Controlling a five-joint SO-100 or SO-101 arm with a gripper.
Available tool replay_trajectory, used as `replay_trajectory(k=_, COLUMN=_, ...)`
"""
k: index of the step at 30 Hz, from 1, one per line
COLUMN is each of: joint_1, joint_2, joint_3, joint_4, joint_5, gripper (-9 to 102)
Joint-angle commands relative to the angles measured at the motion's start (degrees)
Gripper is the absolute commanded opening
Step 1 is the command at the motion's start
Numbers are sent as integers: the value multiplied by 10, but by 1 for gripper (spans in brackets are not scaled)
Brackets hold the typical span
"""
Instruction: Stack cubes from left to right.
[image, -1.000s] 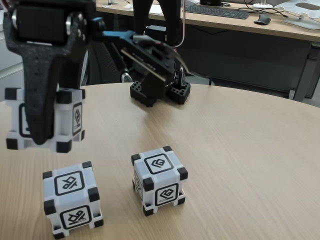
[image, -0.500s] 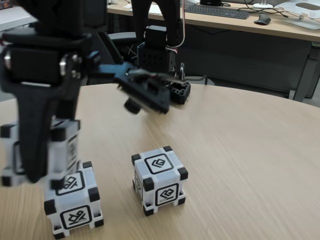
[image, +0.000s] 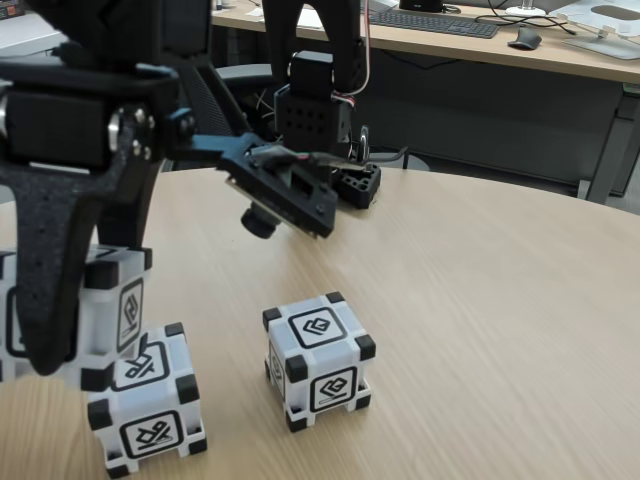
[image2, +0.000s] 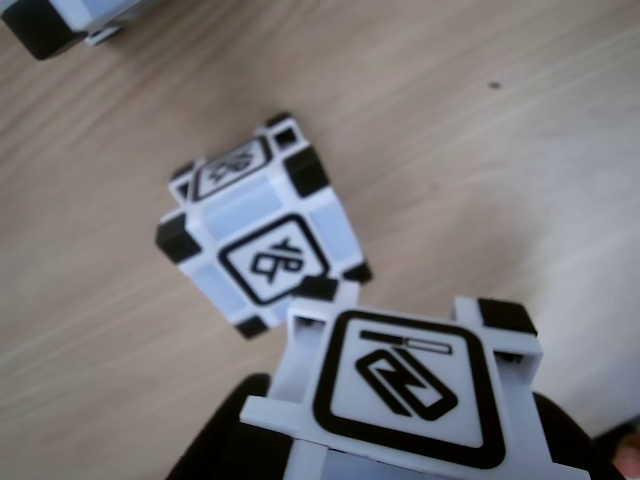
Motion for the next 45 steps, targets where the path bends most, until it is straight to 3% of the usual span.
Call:
replay_trajectory(k=1, joint_1=4, joint_2=13, joint_3=-21, joint_4=-5, joint_5=11, gripper=0)
replay_trajectory(k=9, joint_1=4, joint_2=14, joint_3=-20, joint_4=51, joint_5=28, gripper=0)
replay_trajectory(k=26, joint_1=-53, joint_2=7, joint_3=-20, joint_4=51, joint_5=54, gripper=0)
replay_trajectory(k=45, joint_1=-47, joint_2=13, joint_3=7, joint_4=53, joint_5=74, gripper=0)
